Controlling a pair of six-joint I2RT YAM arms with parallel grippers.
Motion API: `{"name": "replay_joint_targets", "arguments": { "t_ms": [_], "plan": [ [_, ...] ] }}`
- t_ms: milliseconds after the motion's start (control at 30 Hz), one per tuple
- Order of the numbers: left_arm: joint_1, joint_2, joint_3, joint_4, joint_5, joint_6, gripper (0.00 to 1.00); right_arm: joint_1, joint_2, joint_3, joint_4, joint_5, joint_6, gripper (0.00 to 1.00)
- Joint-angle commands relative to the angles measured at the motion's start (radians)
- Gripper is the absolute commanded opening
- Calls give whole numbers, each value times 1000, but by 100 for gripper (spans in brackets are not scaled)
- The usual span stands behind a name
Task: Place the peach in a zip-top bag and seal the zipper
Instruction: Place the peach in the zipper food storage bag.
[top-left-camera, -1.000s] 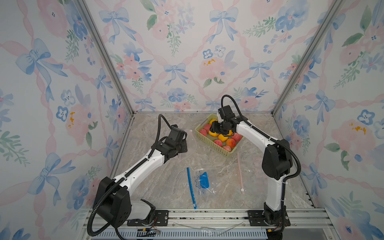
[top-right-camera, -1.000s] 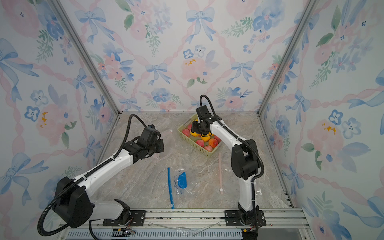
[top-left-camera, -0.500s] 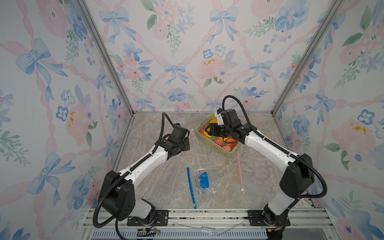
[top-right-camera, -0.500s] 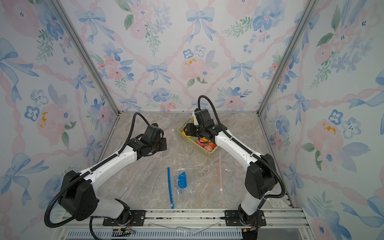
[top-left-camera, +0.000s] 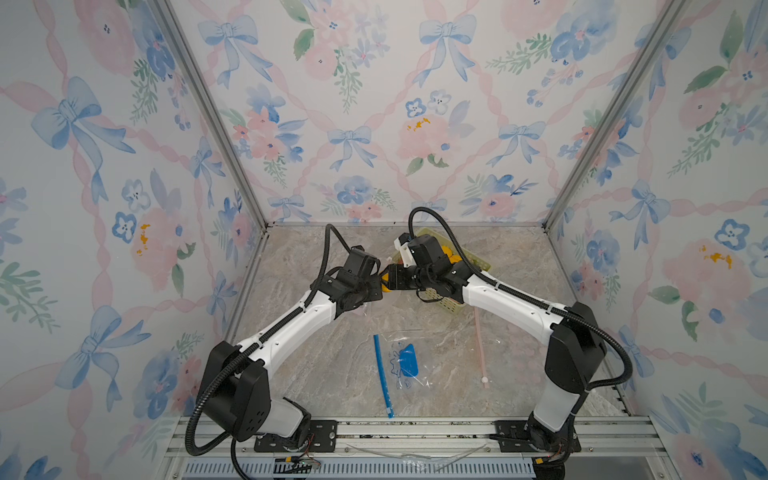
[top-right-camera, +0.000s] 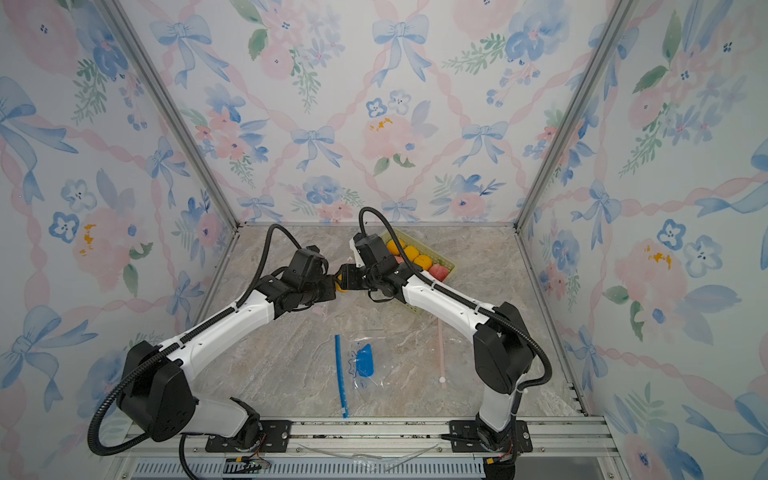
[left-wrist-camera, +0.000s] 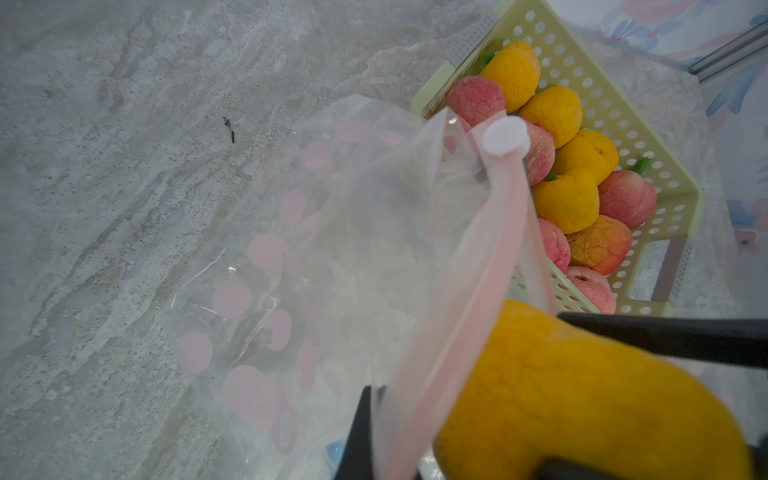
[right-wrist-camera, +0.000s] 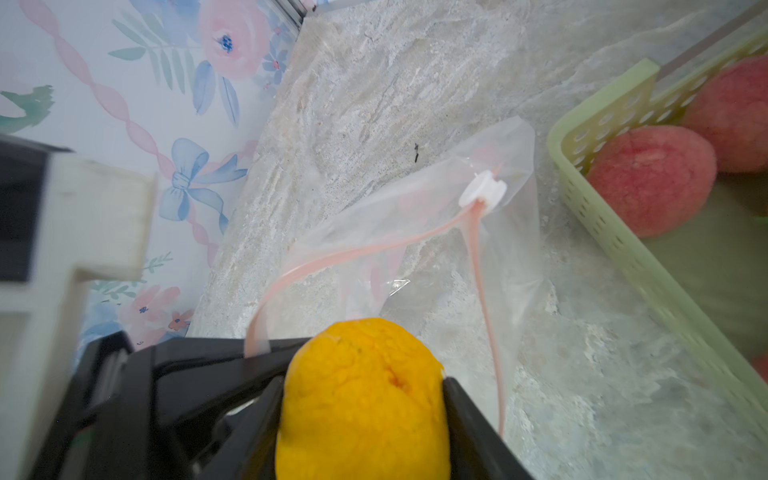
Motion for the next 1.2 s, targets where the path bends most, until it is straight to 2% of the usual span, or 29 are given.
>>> {"name": "replay_joint_targets", "arguments": {
  "t_ms": [0, 167, 333, 667, 833, 1000, 1167],
  "plan": [
    [-6, -41, 21, 8, 34, -18, 0, 11, 30, 49, -45, 46, -8, 54],
    [-7, -55, 15, 5, 41, -21, 0, 12, 30, 56, -57, 59, -23, 71],
    [-5, -49, 6, 7, 22, -24, 0, 12, 1, 52, -70, 75, -41, 77],
    [-5, -46, -16, 9, -5, -27, 0, -41, -126, -1, -112, 106, -51, 73],
    [-5, -54, -29, 12, -20, -22, 0, -100, -192, -19, -221, 158, -53, 73],
    [-5, -60, -34, 16, -25, -17, 0, -179, -184, -22, -361, 201, -65, 72],
    [-5, -64, -43, 21, -32, -19, 0, -252, -131, -34, -418, 197, -87, 71]
  ]
}}
